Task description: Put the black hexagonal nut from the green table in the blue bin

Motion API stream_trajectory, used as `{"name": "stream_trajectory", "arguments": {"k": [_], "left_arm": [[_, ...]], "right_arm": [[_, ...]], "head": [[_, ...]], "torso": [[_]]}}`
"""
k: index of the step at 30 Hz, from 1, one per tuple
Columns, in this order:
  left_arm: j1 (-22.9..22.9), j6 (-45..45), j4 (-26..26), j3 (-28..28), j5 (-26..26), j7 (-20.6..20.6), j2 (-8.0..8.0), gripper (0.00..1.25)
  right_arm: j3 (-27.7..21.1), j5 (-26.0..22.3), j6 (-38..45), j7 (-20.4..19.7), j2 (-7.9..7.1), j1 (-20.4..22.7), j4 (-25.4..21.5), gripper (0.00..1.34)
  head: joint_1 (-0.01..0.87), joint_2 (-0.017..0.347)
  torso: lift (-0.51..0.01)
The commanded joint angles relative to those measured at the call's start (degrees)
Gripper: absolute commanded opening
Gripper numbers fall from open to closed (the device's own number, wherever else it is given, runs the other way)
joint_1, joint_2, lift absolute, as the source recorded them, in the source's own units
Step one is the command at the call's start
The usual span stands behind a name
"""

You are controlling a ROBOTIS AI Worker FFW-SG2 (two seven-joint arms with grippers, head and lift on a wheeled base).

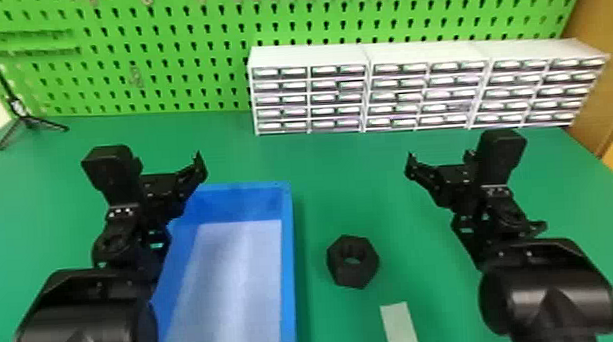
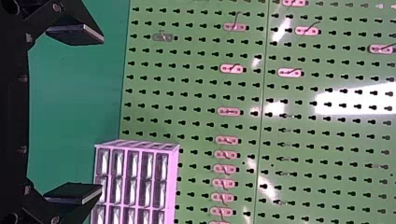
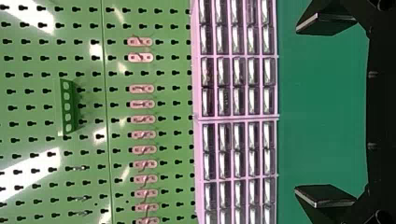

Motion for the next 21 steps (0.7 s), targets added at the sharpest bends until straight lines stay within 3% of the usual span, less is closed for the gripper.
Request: {"name": "stream_trajectory", "arguments": {"k": [1, 21], "left_arm": [[0.0, 0.0, 0.0, -0.1, 0.0, 0.0, 0.0, 1.09], [0.0, 0.0, 0.0, -0.1, -0.1, 0.0, 0.0, 1.09]], "right_arm": [[0.0, 0.0, 0.0, 0.0, -0.08, 0.0, 0.0, 1.24], [0.0, -0.1, 0.0, 0.0, -0.17, 0.1, 0.0, 1.24]], "head": [[0.686, 0.028], [0.686, 0.028]], "torso": [[-0.096], [-0.096]]}}
